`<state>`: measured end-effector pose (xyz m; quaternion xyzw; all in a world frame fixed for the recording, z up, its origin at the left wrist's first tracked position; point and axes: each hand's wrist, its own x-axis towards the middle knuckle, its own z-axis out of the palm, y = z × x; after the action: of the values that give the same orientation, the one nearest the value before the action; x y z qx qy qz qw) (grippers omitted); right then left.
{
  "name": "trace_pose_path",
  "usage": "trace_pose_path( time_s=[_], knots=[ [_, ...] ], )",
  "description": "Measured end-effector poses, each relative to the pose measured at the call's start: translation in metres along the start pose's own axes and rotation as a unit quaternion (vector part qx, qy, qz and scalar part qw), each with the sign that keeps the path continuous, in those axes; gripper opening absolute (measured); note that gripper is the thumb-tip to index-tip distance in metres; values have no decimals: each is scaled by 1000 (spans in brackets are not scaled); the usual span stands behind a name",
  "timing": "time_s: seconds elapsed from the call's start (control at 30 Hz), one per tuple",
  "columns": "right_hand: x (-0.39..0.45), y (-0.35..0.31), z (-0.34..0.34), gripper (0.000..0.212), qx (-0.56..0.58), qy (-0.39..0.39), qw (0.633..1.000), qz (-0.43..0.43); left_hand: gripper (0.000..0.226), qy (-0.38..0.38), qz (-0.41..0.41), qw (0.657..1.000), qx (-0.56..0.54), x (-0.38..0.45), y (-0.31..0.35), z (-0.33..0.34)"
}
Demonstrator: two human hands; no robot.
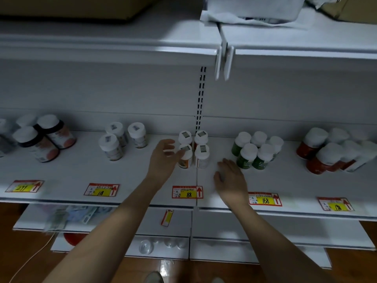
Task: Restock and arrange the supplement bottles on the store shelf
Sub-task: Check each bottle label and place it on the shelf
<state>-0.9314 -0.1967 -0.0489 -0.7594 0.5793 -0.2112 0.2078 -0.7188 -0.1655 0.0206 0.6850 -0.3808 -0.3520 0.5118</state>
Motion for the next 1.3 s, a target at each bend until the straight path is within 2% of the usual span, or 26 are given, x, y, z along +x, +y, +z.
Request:
trace_pose_path(
  time_s=[0.1, 0.2, 0.33, 0.5, 0.57, 0.67, 0.77, 0.93, 1.1, 1.2, 1.3],
  knots=[
    [0, 0, 0, 42, -2, 4, 1000, -5, 32, 23, 113, 992, 49, 11, 27, 3],
    [0, 0, 0, 40, -7, 15, 1000, -9, 26, -70, 179, 974, 117, 37, 57, 11],
    [0, 0, 1, 39, -6, 24, 1000, -10, 31, -229, 187, 923, 245, 77, 82, 34],
    [1, 2, 4, 39, -2, 44, 999, -9, 50, -374, 135, 823, 405, 106, 89, 57],
    [2, 3, 5, 39, -4, 52, 999, -9, 55, -409, 120, 792, 437, 107, 89, 62],
    [1, 3, 5, 40, -24, 56, 998, -22, 60, -408, 133, 774, 465, 108, 87, 65],
    [2, 3, 5, 38, -31, 63, 997, -22, 60, -377, 147, 781, 476, 112, 82, 64],
    [1, 2, 6, 39, -29, 58, 998, -17, 56, -296, 177, 837, 424, 110, 78, 57],
    [1, -1, -1, 42, -14, 11, 1000, 4, 42, -219, 238, 886, 332, 90, 99, 40],
    [4, -6, -12, 42, 46, -44, 997, 42, 38, -202, 234, 921, 236, 70, 113, 26],
    [10, -19, -36, 39, 91, -130, 985, 64, 34, -225, 161, 959, 67, 44, 121, 9]
  ],
)
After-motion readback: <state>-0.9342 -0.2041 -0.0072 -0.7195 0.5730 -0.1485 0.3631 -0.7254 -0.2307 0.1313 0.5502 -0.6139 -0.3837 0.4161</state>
